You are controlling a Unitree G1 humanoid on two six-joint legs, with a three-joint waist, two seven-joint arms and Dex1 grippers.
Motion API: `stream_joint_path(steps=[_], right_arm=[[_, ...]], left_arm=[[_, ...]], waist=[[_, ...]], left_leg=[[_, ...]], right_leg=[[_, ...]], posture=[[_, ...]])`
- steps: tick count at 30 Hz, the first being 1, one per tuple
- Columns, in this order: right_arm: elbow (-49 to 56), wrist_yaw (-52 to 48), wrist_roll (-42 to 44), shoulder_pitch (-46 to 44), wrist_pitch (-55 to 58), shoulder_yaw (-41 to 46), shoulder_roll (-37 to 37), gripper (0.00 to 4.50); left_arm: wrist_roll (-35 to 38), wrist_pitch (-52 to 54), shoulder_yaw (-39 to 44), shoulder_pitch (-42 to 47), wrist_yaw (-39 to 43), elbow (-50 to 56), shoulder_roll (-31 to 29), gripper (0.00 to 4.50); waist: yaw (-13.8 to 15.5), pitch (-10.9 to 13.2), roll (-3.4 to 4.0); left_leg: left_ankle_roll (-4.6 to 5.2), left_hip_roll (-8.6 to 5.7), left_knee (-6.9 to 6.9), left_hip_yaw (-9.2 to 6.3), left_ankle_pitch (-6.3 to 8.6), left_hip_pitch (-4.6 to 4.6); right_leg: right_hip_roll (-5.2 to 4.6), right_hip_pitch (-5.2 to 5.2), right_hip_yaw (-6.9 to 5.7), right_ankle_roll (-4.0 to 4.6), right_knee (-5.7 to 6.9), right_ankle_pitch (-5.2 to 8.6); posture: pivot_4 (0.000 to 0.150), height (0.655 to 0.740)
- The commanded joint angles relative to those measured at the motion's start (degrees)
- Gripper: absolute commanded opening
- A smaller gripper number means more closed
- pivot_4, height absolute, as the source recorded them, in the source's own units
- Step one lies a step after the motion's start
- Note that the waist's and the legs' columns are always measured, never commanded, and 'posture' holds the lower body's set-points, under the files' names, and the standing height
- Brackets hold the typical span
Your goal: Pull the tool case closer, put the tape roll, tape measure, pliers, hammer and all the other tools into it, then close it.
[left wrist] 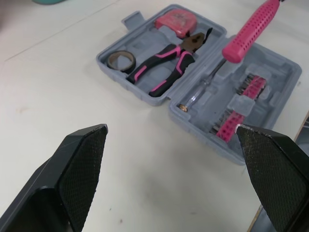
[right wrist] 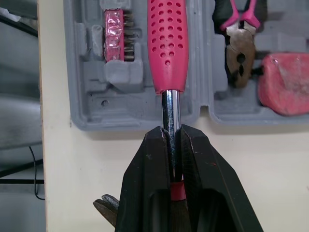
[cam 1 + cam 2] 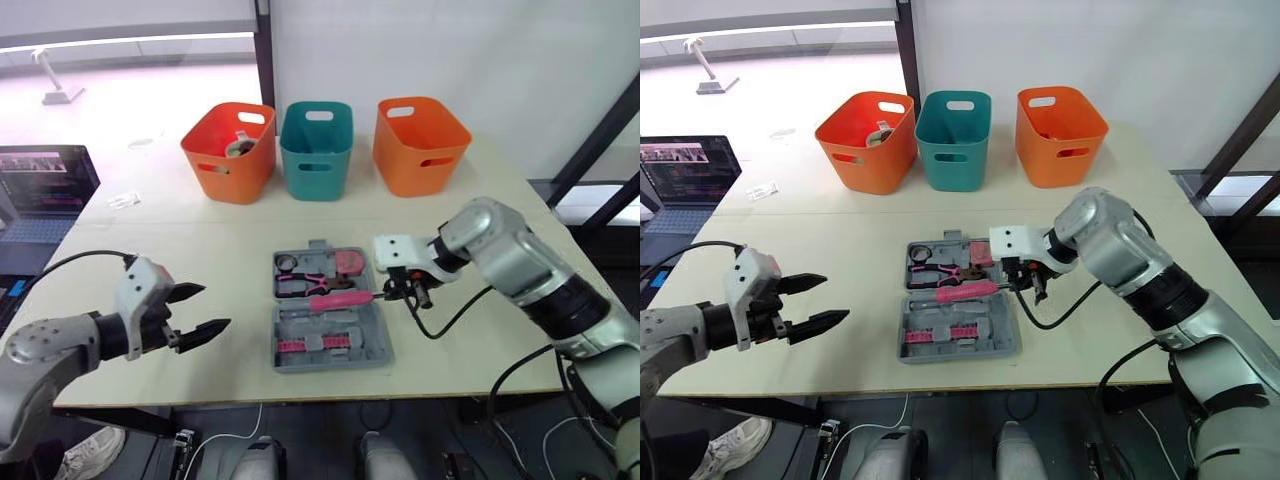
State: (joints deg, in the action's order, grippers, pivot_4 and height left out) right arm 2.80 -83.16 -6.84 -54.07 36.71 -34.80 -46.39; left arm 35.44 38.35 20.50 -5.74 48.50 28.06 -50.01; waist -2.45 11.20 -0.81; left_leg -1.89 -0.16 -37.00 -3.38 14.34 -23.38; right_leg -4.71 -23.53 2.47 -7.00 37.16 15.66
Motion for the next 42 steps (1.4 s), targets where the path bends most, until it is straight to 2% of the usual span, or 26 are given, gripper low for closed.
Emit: stream_joint_path(steps=[1,10,15,30,42], right_arm=[[4.0,0.8,-1.9,0.1,-0.1,-1.0,1.4,0.05],[7.0,4.5,-5.5,1.8,8.2,-6.2,7.6,0.05],[5.7,7.9,-6.5,2.8,11.8,-7.8,11.0,0.05],[0.1,12.3,-6.3,2.4,11.9,-8.5,13.7,0.05],[0.0,12.9,-6.1,2.9,12.0,-9.7,16.4,0.05]], left_arm=[[1.3,-0.3,3.2,-2.1,0.2,3.2,0.2,4.5],[2.6,0.6,3.6,-3.8,-1.1,5.1,0.8,4.5],[1.0,-0.2,3.1,-5.3,-1.1,4.5,0.6,4.5],[0.0,-1.1,2.8,-5.2,-1.0,4.1,0.7,4.5],[-0.2,-1.1,1.6,-4.3,-2.1,4.7,1.5,4.5]], waist=[[0.0,0.0,0.0],[0.1,0.0,0.0],[0.0,0.0,0.0],[-0.1,0.0,-0.01],[-0.1,0.0,-0.01]], left_leg=[[0.0,0.0,0.02,-0.01,0.0,0.0],[-0.02,-0.01,-0.02,-0.02,-0.01,0.0],[-0.02,0.0,-0.01,-0.03,-0.01,0.01],[-0.02,-0.01,0.0,-0.03,-0.01,0.01],[-0.02,0.0,0.0,-0.03,-0.01,0.01]], right_leg=[[0.0,-0.02,0.0,0.0,0.0,0.0],[0.0,0.0,-0.01,0.02,0.04,-0.01],[0.01,-0.02,-0.01,0.02,0.06,-0.01],[0.01,-0.02,-0.02,0.02,0.06,-0.01],[0.02,-0.03,-0.01,0.02,0.08,-0.01]], posture=[[0.15,0.74],[0.15,0.74],[0.15,0.74],[0.15,0.74],[0.15,0.74]])
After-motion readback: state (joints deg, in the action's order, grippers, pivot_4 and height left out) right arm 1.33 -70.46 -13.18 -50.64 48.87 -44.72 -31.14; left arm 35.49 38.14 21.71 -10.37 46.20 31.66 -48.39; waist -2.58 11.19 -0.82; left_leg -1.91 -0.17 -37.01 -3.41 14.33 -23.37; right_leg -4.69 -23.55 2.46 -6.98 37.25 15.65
